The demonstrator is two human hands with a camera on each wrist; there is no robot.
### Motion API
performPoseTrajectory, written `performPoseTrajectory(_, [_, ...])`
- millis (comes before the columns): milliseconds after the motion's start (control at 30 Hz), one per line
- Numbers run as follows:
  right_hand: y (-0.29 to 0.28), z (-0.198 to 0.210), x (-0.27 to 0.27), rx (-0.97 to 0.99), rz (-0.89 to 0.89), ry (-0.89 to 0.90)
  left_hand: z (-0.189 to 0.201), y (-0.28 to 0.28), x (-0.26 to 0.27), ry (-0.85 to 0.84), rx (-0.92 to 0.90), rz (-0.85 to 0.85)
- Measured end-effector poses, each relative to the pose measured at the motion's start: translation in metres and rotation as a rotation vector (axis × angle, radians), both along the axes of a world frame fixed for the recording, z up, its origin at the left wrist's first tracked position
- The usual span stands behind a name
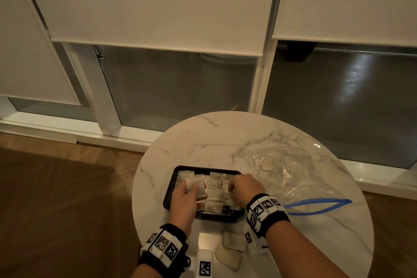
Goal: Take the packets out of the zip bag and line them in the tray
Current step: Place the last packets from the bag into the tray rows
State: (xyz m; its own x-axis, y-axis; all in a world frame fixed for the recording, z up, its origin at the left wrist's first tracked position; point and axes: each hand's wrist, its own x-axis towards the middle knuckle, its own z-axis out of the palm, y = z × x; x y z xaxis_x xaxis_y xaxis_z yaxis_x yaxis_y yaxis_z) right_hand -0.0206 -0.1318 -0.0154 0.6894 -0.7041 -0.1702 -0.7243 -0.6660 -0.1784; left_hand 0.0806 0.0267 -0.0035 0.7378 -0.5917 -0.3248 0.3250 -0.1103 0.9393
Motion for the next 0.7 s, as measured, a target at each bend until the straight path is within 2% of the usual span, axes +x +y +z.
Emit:
performPoseTrajectory(167, [0.001, -0.004, -0.001, -0.013, -0.012, -0.023, 0.004, 0.001, -0.002, -0.006, -0.018, -0.004])
performPoseTrajectory(267, [0.0, -0.001, -0.003, 0.033, -0.055, -0.098, 0.006, 0.002, -0.003, 0.008, -0.024, -0.002])
performPoseTrajectory(333, [-0.002, 0.004, -0.008, 0.061, -0.112, -0.23, 0.007, 0.002, -0.003, 0.009, -0.027, -0.009])
performPoseTrajectory(500, [0.0, 0.021, -0.03, 0.236, -0.334, -0.788, 0.01, 0.002, -0.007, -0.066, -0.02, -0.074])
performPoseTrajectory(600, [0.003, 0.027, -0.04, 0.357, -0.32, -0.884, 0.011, 0.0, -0.011, -0.116, -0.034, -0.136])
performPoseTrajectory(700, [0.008, 0.027, -0.043, 0.565, -0.187, -0.85, 0.01, -0.004, -0.019, -0.147, -0.04, -0.173])
